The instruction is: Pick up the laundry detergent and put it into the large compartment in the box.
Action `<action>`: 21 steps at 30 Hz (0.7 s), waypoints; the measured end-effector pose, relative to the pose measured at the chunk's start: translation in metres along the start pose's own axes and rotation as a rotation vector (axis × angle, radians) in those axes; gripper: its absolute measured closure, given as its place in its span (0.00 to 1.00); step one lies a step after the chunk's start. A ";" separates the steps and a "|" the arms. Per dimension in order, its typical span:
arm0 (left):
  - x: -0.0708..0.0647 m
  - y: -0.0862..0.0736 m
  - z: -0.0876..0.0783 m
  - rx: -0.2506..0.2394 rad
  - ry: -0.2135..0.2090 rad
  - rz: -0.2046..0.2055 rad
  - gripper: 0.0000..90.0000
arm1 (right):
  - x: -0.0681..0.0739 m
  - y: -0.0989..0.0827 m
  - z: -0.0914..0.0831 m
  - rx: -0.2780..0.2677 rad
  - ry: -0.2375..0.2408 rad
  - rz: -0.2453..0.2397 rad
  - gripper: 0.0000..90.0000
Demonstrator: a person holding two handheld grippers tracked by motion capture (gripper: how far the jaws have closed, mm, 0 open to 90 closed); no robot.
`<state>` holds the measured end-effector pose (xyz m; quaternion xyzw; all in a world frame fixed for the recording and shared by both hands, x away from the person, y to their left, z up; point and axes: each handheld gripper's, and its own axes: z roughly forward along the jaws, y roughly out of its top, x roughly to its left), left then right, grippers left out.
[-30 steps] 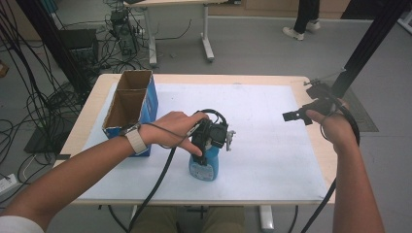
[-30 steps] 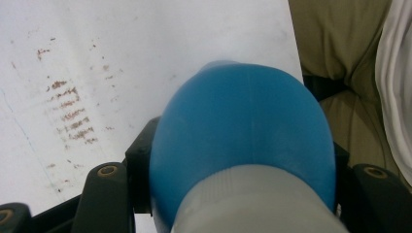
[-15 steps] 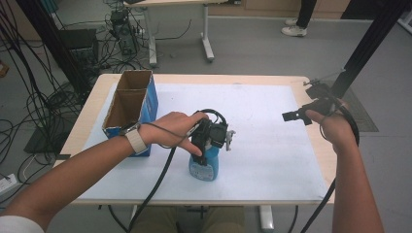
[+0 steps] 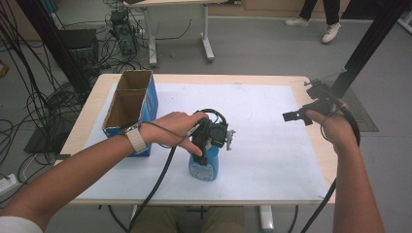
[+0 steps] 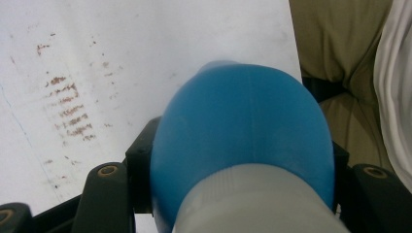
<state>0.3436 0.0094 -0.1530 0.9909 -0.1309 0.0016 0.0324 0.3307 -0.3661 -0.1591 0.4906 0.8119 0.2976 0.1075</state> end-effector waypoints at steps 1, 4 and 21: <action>0.000 0.000 -0.001 0.002 -0.002 -0.010 0.43 | 0.000 0.000 -0.001 -0.002 -0.001 0.000 0.08; 0.001 -0.003 -0.005 -0.008 -0.003 -0.031 0.43 | 0.000 -0.001 -0.003 -0.006 -0.002 -0.004 0.08; -0.007 -0.011 -0.047 -0.045 0.012 -0.156 0.43 | 0.003 -0.005 -0.009 -0.016 -0.006 -0.005 0.08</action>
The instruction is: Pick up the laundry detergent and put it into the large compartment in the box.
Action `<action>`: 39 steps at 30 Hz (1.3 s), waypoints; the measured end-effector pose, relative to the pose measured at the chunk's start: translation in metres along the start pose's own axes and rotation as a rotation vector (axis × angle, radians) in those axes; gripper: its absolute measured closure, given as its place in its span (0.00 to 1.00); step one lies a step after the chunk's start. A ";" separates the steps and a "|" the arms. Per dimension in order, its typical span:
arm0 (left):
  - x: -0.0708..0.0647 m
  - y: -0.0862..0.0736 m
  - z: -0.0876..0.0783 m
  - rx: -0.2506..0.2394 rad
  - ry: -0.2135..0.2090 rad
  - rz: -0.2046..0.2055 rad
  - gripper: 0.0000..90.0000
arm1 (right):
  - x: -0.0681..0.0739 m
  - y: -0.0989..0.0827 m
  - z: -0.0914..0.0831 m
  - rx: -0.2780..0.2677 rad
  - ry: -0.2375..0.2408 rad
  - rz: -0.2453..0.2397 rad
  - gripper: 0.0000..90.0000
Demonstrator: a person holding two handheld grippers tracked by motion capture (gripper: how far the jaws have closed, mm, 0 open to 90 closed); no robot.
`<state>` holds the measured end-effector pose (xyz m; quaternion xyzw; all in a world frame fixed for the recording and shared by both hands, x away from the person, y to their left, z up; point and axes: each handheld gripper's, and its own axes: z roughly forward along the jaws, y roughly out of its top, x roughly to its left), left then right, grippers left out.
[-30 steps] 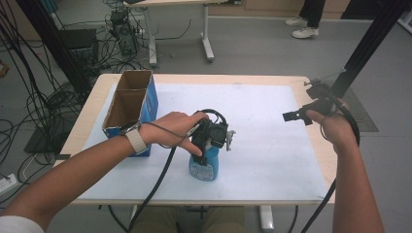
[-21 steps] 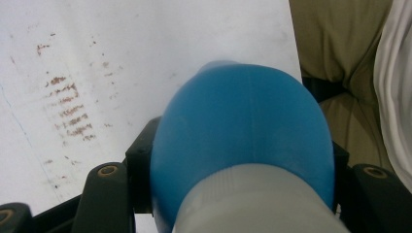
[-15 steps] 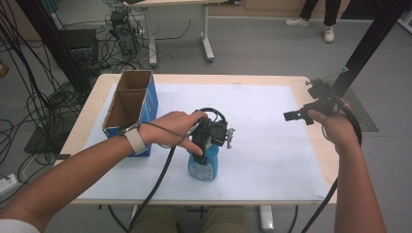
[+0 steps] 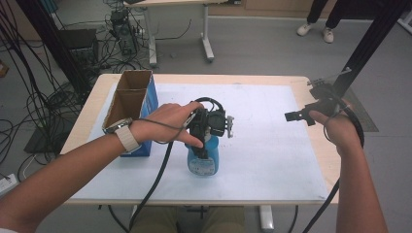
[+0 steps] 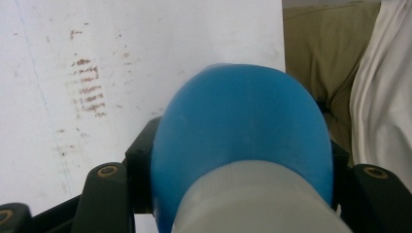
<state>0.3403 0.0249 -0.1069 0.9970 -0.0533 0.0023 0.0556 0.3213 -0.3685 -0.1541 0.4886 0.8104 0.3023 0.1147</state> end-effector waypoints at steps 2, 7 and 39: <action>0.000 -0.001 -0.007 -0.005 0.000 -0.022 0.43 | 0.000 0.000 -0.001 0.000 0.000 0.001 0.08; -0.004 -0.001 -0.024 0.001 0.017 -0.058 0.43 | 0.001 0.001 -0.002 -0.004 -0.002 -0.002 0.08; -0.001 0.001 -0.093 0.007 0.056 -0.314 0.43 | 0.001 0.003 -0.006 -0.027 0.009 -0.010 0.08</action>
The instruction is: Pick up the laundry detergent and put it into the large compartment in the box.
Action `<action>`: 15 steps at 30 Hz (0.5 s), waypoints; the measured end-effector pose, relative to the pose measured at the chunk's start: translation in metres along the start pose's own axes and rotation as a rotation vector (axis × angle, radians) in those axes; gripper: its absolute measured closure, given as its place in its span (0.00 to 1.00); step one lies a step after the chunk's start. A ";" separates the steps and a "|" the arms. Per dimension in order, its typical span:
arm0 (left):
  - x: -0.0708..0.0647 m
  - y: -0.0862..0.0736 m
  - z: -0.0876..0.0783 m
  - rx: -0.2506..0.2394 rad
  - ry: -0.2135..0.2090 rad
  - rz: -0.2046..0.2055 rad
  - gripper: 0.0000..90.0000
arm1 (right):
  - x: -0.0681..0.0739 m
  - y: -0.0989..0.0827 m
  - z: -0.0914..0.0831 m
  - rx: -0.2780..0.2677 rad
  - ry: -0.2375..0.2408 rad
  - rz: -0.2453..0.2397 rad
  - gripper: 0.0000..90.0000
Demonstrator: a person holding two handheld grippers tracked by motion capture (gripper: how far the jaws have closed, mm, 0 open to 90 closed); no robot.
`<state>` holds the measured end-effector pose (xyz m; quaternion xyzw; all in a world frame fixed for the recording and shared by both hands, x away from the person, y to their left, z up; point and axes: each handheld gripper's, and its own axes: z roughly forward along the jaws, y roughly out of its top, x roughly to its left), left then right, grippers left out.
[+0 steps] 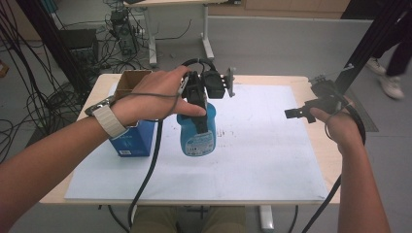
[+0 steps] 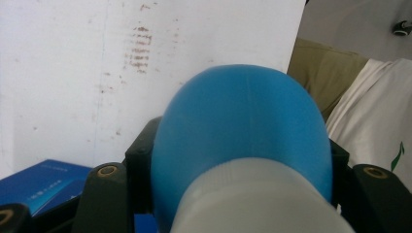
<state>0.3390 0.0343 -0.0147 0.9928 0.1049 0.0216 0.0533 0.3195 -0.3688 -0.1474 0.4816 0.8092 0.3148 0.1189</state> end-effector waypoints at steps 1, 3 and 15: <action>0.002 0.000 -0.002 0.004 -0.003 -0.004 0.43 | 0.000 0.000 0.000 0.001 0.000 0.001 0.08; 0.004 -0.001 -0.005 0.001 -0.004 -0.024 0.43 | 0.000 0.001 0.001 0.000 0.001 0.000 0.09; 0.012 -0.003 -0.022 0.014 0.008 -0.151 0.43 | -0.001 0.002 0.001 0.000 0.003 -0.001 0.09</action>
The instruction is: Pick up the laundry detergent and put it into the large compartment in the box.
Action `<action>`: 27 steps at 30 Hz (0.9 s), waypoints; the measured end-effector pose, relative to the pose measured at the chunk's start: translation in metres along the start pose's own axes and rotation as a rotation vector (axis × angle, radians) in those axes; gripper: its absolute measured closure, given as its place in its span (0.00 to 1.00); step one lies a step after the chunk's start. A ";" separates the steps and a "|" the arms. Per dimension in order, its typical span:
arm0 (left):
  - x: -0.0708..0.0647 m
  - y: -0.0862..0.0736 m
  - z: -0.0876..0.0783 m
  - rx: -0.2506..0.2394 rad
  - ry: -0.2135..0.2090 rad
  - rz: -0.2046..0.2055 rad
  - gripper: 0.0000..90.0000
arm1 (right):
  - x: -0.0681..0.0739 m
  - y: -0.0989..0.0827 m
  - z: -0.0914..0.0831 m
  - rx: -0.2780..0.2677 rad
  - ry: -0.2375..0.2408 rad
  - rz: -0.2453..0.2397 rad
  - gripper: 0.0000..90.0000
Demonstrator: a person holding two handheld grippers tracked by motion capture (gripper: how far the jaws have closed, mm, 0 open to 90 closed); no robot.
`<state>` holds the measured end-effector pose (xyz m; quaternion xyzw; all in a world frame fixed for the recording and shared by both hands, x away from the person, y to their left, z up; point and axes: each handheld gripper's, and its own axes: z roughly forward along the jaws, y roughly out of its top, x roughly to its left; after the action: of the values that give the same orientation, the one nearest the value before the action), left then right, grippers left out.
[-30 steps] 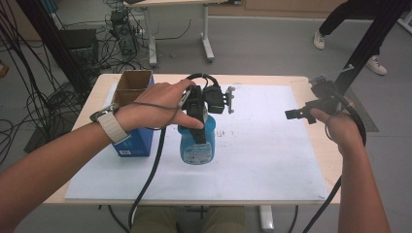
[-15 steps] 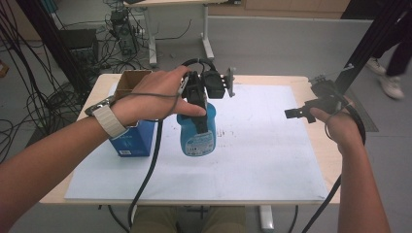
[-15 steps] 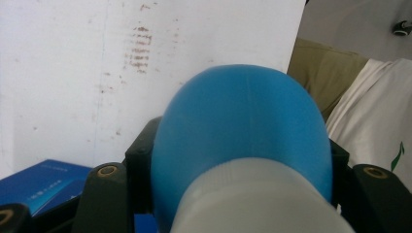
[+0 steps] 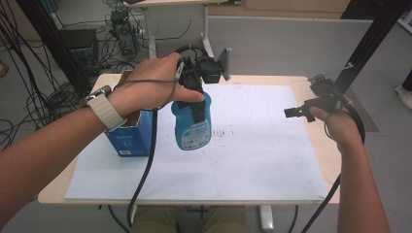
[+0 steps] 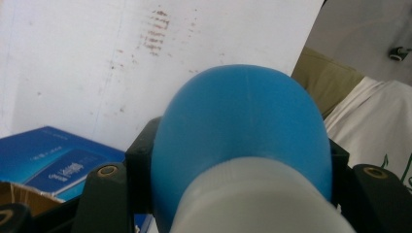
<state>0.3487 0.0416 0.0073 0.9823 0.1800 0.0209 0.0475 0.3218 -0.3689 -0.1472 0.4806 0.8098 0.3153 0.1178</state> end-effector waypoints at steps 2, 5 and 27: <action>0.000 -0.001 -0.005 -0.001 0.003 -0.019 0.43 | -0.001 -0.001 0.000 -0.001 0.000 0.003 0.09; 0.003 -0.001 -0.013 0.003 0.002 -0.045 0.43 | -0.001 -0.001 0.000 0.000 0.000 0.005 0.09; 0.014 -0.008 -0.053 -0.030 0.010 -0.196 0.43 | -0.001 0.001 -0.002 -0.011 0.003 0.002 0.09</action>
<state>0.3558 0.0583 0.0598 0.9591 0.2750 0.0237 0.0629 0.3225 -0.3703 -0.1450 0.4803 0.8078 0.3205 0.1187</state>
